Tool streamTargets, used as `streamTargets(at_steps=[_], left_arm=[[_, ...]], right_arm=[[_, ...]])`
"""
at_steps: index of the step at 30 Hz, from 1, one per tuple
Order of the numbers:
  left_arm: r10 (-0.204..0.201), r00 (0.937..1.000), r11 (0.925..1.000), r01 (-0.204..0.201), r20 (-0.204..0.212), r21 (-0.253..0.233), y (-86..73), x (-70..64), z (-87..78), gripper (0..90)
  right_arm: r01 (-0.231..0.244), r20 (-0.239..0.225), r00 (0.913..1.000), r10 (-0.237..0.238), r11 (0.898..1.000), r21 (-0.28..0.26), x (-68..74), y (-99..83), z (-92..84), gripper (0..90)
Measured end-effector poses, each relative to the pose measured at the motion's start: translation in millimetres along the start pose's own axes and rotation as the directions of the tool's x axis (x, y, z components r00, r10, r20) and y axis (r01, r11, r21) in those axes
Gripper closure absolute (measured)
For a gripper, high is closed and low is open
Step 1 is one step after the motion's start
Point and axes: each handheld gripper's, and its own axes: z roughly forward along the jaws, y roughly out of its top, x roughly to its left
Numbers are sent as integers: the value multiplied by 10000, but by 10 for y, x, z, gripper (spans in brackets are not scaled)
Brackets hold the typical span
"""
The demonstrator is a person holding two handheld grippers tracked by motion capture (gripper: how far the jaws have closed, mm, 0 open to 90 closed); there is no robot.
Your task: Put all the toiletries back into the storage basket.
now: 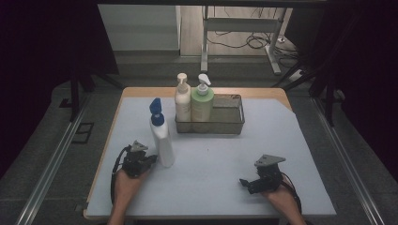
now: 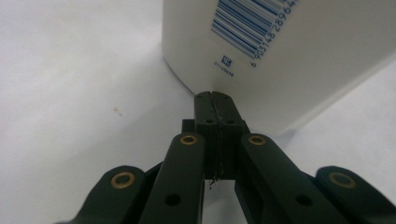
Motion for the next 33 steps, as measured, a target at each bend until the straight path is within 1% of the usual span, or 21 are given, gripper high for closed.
streamTargets(at_steps=[3, 9, 15, 17, 19, 20, 22, 23, 24, 27, 29, 33], left_arm=[[161, 9999, 9998, -161, -2, 107, -5, -43, 15, 893], [450, 9988, 9987, -454, 183, 225, 9, -138, 58, 893], [565, 9977, 9981, -574, 376, 227, 34, -201, 97, 892], [564, 9975, 9981, -573, 419, 208, 34, -213, 102, 892], [506, 9971, 9985, -517, 575, 166, 25, -211, 101, 887], [486, 9968, 9987, -494, 634, 112, 17, -214, 99, 861], [528, 9966, 9985, -535, 625, 88, 3, -230, 88, 812], [621, 9967, 9980, -626, 514, 95, 1, -237, 79, 797], [617, 9972, 9980, -621, 426, 81, -7, -251, 71, 775], [799, 9965, 9967, -802, 262, 85, -34, -269, 43, 688], [915, 9958, 9957, -916, 33, 143, -60, -287, 19, 606], [933, 9955, 9955, -931, -139, 173, -112, -306, -25, 429]], right_arm=[[-7, -3, 10000, 7, 10000, 9, 0, 1, 0, 0], [-1, -17, 10000, 1, 10000, -12, -1, 1, 1, 0], [-8, -27, 10000, 8, 10000, -4, -2, 1, 1, 0], [-9, -28, 10000, 9, 10000, -6, -2, 1, 1, 0], [-22, -15, 10000, 22, 10000, -16, -1, 1, 2, 0], [-21, -16, 10000, 21, 10000, -11, -2, 1, 2, 0], [-27, -18, 10000, 27, 10000, 1, -2, 3, 2, 0], [-32, -17, 10000, 32, 10000, 6, -2, 4, 1, 0], [-33, -17, 10000, 33, 10000, 8, -1, 4, 1, 0], [-40, -26, 10000, 40, 10000, 19, -2, 6, 0, 0], [-53, -28, 10000, 53, 10000, 28, -1, 9, 1, 0], [-33, -30, 10000, 33, 9999, 148, -1, 24, -5, 0]])
